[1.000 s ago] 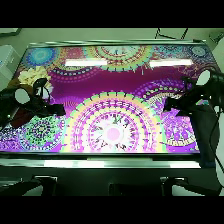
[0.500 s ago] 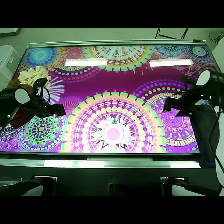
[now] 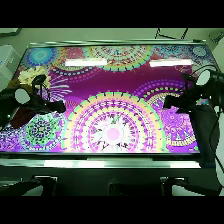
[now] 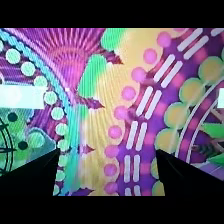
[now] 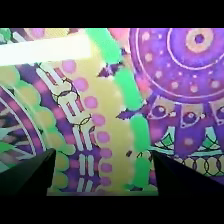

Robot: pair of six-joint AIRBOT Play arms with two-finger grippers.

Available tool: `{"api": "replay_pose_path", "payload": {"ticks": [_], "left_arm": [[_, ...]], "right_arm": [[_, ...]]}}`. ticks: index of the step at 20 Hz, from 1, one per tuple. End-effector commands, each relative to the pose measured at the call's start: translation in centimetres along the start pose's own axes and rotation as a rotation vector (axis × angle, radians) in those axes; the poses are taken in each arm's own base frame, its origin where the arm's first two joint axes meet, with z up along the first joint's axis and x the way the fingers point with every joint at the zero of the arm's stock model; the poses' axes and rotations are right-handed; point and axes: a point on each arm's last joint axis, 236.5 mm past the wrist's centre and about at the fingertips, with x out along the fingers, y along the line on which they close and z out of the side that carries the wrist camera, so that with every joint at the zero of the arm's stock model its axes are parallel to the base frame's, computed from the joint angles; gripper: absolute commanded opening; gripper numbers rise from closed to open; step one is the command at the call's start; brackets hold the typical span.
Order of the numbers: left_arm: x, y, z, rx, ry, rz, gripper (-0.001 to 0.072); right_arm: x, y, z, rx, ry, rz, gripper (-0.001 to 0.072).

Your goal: Fold the clothes and pants, and hang the long-sleeved shirts on hangers.

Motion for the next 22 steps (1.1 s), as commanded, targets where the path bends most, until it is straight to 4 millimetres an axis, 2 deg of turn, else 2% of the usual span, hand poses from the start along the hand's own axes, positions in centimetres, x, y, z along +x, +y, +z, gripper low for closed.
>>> {"api": "replay_pose_path", "payload": {"ticks": [1,4,5,6,7,8,9,11,12,14,16,17,20,22], "left_arm": [[-0.2,-0.4,2.9,-0.004,-0.124,-0.018,0.0715],[-0.6,-1.1,6.2,-0.035,-0.260,-0.052,0.0715],[-1.2,-0.9,7.9,-0.062,-0.335,-0.055,0.0720],[-2.3,0.2,10.0,-0.127,-0.414,-0.058,0.0720],[-3.4,2.6,11.4,-0.236,-0.451,-0.051,0.0720],[-4.7,6.5,12.1,-0.365,-0.460,-0.025,0.0720],[-5.8,10.6,12.0,-0.488,-0.451,0.002,0.0720],[-7.1,18.8,9.2,-0.729,-0.394,0.026,0.0720],[-7.1,22.4,6.4,-0.853,-0.339,0.032,0.0720],[-6.0,27.1,0.7,-1.011,-0.228,0.026,0.0720],[-4.1,29.1,-2.5,-1.108,-0.222,-0.040,0.0720],[-3.0,29.6,-3.1,-1.140,-0.253,-0.072,0.0720],[0.8,30.2,-3.3,-1.194,-0.345,-0.133,0.0720],[2.7,29.6,-1.7,-1.161,-0.391,-0.191,0.0720]], "right_arm": [[-0.1,0.2,1.7,-0.001,-0.073,0.006,0.0683],[-0.2,0.3,3.4,-0.001,-0.144,0.012,0.0684],[-0.3,0.4,4.1,-0.001,-0.172,0.015,0.0684],[-0.4,0.4,4.4,-0.001,-0.187,0.016,0.0683],[-0.4,0.4,4.5,-0.002,-0.193,0.016,0.0683],[-0.4,0.4,4.5,-0.020,-0.193,0.014,0.0678],[-0.4,0.4,4.4,-0.032,-0.187,0.011,0.0676],[-0.3,0.4,4.2,-0.031,-0.178,0.013,0.0676],[-0.3,0.4,4.2,-0.031,-0.178,0.013,0.0676],[-0.3,0.4,4.2,-0.030,-0.178,0.014,0.0676],[-0.3,0.6,4.2,-0.029,-0.178,0.022,0.0676],[-0.3,0.7,4.2,-0.028,-0.177,0.025,0.0676],[-0.3,0.8,4.1,-0.021,-0.176,0.032,0.0676],[-0.3,1.2,4.0,-0.011,-0.170,0.050,0.0676]]}}
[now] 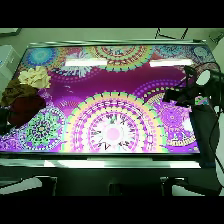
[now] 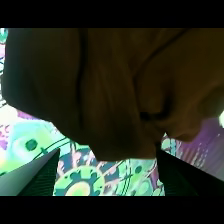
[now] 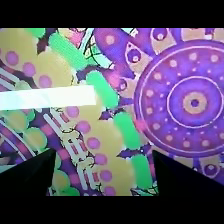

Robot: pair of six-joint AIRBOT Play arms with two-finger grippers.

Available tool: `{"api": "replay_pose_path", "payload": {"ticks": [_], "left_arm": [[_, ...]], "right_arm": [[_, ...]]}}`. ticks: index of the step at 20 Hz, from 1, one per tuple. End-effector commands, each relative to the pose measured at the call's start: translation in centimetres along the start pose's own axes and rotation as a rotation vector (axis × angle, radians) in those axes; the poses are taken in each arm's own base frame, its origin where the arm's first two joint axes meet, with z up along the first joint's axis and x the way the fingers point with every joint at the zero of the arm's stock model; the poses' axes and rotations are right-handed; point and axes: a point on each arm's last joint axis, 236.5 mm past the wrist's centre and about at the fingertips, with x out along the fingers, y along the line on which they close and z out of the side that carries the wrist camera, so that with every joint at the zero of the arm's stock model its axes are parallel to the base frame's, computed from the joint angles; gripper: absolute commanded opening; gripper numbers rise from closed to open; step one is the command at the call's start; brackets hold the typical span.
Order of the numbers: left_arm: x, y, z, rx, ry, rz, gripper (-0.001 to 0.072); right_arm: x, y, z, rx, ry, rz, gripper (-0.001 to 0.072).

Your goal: Fold the clothes and pants, and hang the long-sleeved shirts on hangers.

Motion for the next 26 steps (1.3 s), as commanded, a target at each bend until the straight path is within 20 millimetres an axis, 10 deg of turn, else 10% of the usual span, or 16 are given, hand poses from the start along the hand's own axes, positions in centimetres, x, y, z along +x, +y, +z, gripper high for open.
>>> {"api": "replay_pose_path", "payload": {"ticks": [1,6,8,10,13,17,20,23,26], "left_arm": [[3.3,-0.9,0.7,-0.032,-0.052,-0.150,0.0720],[6.3,-3.5,0.7,-0.009,-0.096,-0.214,0.0692],[6.3,-4.0,-0.1,-0.017,-0.066,-0.230,0.0089],[4.8,-6.2,-1.0,0.043,-0.033,-0.289,0.0025],[-3.1,-13.9,-3.0,0.300,-0.094,-0.459,0.0025],[-19.0,-24.7,-14.9,0.706,-0.204,-0.748,0.0025],[-27.3,-27.2,-25.7,0.865,-0.198,-0.972,0.0025],[-28.3,-26.0,-33.3,0.801,-0.009,-1.079,0.0025],[-23.1,-23.4,-40.5,0.766,0.249,-1.021,0.0025]], "right_arm": [[0.0,0.7,-0.3,0.018,0.013,0.029,0.0676],[-0.1,1.2,-2.0,0.056,0.088,0.047,0.0676],[-0.3,1.6,-3.4,0.074,0.147,0.059,0.0675],[-0.6,1.7,-4.9,0.072,0.211,0.063,0.0674],[-1.3,1.7,-6.2,0.030,0.260,0.064,0.0674],[-3.2,2.5,-5.7,0.019,0.195,0.088,0.0674],[-5.0,2.9,-5.6,0.008,0.144,0.098,0.0674],[-6.6,3.2,-5.8,-0.002,0.115,0.102,0.0674],[-8.0,3.4,-5.9,-0.014,0.078,0.104,0.0674]]}}
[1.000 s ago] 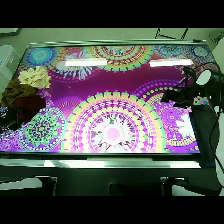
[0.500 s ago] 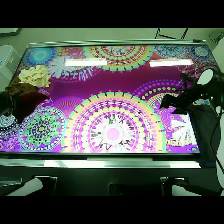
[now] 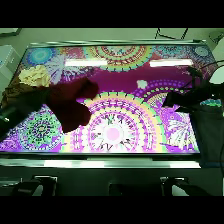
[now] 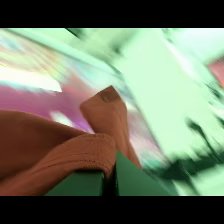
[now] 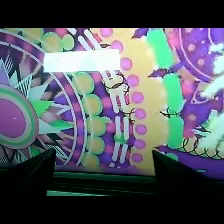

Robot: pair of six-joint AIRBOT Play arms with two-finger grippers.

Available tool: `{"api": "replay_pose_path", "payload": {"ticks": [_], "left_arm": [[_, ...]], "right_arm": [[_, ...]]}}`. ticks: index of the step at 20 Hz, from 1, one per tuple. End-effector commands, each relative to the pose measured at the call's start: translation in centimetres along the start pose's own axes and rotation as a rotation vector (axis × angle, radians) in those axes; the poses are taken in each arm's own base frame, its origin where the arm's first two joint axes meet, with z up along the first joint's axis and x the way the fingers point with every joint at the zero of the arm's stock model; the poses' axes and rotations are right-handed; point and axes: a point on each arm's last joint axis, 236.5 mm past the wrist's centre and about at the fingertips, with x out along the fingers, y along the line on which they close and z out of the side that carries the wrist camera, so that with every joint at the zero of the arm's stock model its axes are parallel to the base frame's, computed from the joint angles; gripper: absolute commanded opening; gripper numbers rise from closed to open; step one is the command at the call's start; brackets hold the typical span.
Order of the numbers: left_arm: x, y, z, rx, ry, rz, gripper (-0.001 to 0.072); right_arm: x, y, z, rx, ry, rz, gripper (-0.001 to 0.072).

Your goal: Fold the clothes and pants, and hang the long-sleeved shirts on hangers.

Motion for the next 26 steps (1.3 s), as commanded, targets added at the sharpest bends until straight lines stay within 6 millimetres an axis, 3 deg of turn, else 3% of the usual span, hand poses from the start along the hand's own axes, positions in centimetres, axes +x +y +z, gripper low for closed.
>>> {"api": "replay_pose_path", "payload": {"ticks": [1,4,7,8,9,11,12,13,15,17,19,20,22,23,24,26], "left_arm": [[3.2,-0.8,-9.2,-0.151,0.168,-0.043,0.0025],[7.6,1.4,-20.1,-0.204,0.405,0.044,0.0025],[10.0,2.2,-31.5,-0.278,0.680,0.124,0.0026],[10.5,2.0,-33.8,-0.284,0.761,0.125,0.0026],[11.1,1.4,-34.8,-0.287,0.820,0.105,0.0032],[12.9,-0.6,-33.2,-0.217,0.855,-0.007,0.0109],[13.8,-1.7,-30.8,-0.172,0.832,-0.071,0.0445],[14.4,-2.2,-28.3,-0.166,0.814,-0.106,0.0718],[14.5,0.0,-22.8,-0.135,0.805,-0.094,0.0720],[12.5,6.6,-17.9,-0.142,0.827,0.078,0.0720],[7.9,14.6,-14.7,-0.177,0.874,0.306,0.0720],[4.9,18.0,-13.9,-0.205,0.906,0.402,0.0720],[0.0,22.6,-13.4,-0.288,0.937,0.529,0.0718],[-1.5,24.0,-13.5,-0.335,0.933,0.555,0.0699],[-2.9,25.2,-13.8,-0.368,0.928,0.568,0.0599],[-4.7,27.1,-15.0,-0.414,0.911,0.592,0.0580]], "right_arm": [[-1.5,0.4,-0.3,-0.019,-0.041,0.002,0.0674],[-1.7,0.2,0.0,-0.020,-0.059,-0.010,0.0674],[-1.8,-0.1,1.0,-0.020,-0.101,-0.021,0.0674],[-1.8,-0.2,1.3,-0.021,-0.114,-0.026,0.0674],[-1.9,-0.3,1.6,-0.021,-0.124,-0.031,0.0674],[-1.9,-0.5,1.9,-0.022,-0.139,-0.041,0.0674],[-1.9,-0.7,2.0,-0.022,-0.143,-0.047,0.0674],[-2.0,-0.7,2.1,-0.022,-0.146,-0.047,0.0674],[-1.9,-0.5,1.9,-0.021,-0.139,-0.041,0.0675],[-1.6,0.2,0.7,-0.019,-0.087,-0.006,0.0677],[-0.1,1.0,-1.5,-0.038,0.006,0.046,0.0685],[1.3,0.9,-2.6,-0.035,0.051,0.060,0.0689],[4.9,-0.1,-4.8,0.007,0.123,0.066,0.0696],[6.7,-0.4,-6.0,0.035,0.157,0.077,0.0696],[8.1,-0.2,-7.3,0.063,0.191,0.102,0.0696],[10.3,0.6,-9.7,0.120,0.263,0.168,0.0695]]}}
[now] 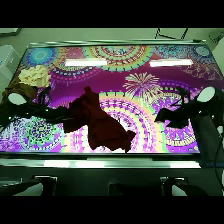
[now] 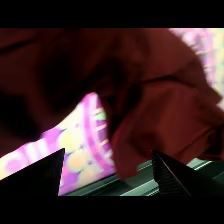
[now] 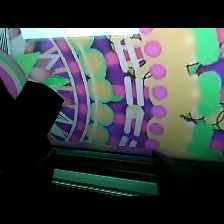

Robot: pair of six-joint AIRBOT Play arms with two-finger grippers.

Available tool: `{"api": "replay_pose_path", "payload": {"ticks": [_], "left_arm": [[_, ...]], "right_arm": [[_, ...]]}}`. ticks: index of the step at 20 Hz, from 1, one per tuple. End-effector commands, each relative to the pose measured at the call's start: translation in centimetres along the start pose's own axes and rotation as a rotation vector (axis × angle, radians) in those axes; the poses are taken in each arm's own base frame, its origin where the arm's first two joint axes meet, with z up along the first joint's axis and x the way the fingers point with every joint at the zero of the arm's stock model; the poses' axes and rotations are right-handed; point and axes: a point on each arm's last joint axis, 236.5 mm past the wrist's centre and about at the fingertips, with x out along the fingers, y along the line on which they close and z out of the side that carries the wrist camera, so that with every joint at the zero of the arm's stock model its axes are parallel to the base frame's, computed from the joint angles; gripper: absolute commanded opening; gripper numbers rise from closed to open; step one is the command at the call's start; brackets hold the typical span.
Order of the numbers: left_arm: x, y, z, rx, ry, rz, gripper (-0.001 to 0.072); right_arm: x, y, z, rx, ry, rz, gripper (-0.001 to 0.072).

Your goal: Fold the clothes and pants, and hang the long-sleeved shirts on hangers.

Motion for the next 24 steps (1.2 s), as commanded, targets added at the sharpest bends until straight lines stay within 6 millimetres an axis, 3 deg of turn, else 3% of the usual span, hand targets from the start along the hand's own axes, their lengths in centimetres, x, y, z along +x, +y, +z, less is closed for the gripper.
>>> {"api": "replay_pose_path", "payload": {"ticks": [1,3,7,14,15,16,17,19,20,22,24], "left_arm": [[-0.2,7.0,-2.7,-0.131,0.041,0.061,0.0581],[1.3,8.5,-3.4,-0.155,0.031,0.075,0.0590],[3.5,9.0,-3.8,-0.196,0.014,0.045,0.0589],[5.0,9.5,-1.9,-0.169,-0.049,0.078,0.0582],[5.2,9.5,-1.9,-0.164,-0.048,0.082,0.0448],[5.5,9.5,-1.8,-0.162,-0.050,0.087,0.0380],[5.7,9.5,-1.7,-0.168,-0.052,0.091,0.0361],[5.8,9.3,-1.6,-0.169,-0.057,0.089,0.0097],[5.8,9.2,-1.6,-0.170,-0.057,0.085,0.0036],[5.7,9.0,-1.7,-0.170,-0.055,0.081,0.0027],[5.6,8.8,-1.8,-0.167,-0.051,0.077,0.0027]], "right_arm": [[4.6,0.7,-3.4,0.080,0.113,0.112,0.0695],[6.0,0.9,-5.0,0.078,0.162,0.107,0.0695],[9.1,2.7,-8.8,-0.018,0.252,0.079,0.0714],[10.9,9.1,-12.3,-0.174,0.302,0.251,0.0714],[10.8,9.8,-12.7,-0.204,0.305,0.276,0.0714],[10.9,10.4,-12.9,-0.219,0.307,0.289,0.0714],[11.0,10.5,-13.0,-0.225,0.303,0.288,0.0714],[11.5,10.5,-11.9,-0.203,0.257,0.280,0.0713],[11.8,10.6,-11.2,-0.192,0.226,0.280,0.0712],[12.3,10.5,-9.9,-0.155,0.169,0.272,0.0701],[13.2,10.2,-9.9,-0.116,0.186,0.270,0.0625]]}}
